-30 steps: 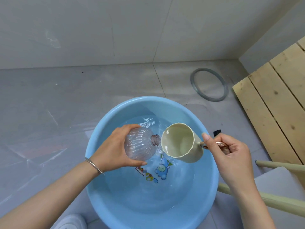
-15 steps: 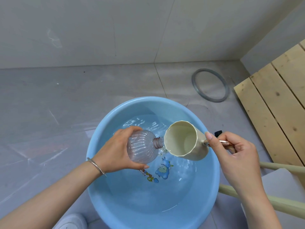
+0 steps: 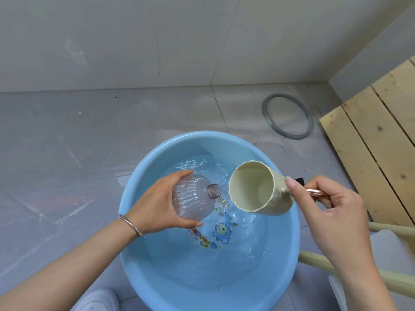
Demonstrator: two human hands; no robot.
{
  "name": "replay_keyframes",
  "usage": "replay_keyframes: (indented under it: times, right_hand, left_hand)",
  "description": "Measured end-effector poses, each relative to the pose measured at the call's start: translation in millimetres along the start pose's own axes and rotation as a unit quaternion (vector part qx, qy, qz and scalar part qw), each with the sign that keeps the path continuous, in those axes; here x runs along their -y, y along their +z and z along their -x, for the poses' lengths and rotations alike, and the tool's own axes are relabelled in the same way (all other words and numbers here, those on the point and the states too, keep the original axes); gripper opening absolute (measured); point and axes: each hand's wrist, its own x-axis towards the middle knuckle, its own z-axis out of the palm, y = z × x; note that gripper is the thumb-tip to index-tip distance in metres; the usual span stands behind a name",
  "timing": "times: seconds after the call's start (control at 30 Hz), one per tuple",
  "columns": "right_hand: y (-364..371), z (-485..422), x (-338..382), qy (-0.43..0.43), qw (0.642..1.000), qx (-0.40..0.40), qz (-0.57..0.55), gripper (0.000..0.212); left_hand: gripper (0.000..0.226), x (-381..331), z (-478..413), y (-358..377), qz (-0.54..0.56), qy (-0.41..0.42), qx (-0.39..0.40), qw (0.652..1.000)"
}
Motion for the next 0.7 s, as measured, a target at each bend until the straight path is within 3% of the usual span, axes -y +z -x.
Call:
replay_keyframes:
  times: [0.7]
  right_hand:
    - [-5, -1, 17, -0.090, 0.991, -0.026, 0.090, 0.041]
  left_hand:
    - [0.102, 1, 1, 2, 0.002, -0.002, -0.003, 1.000]
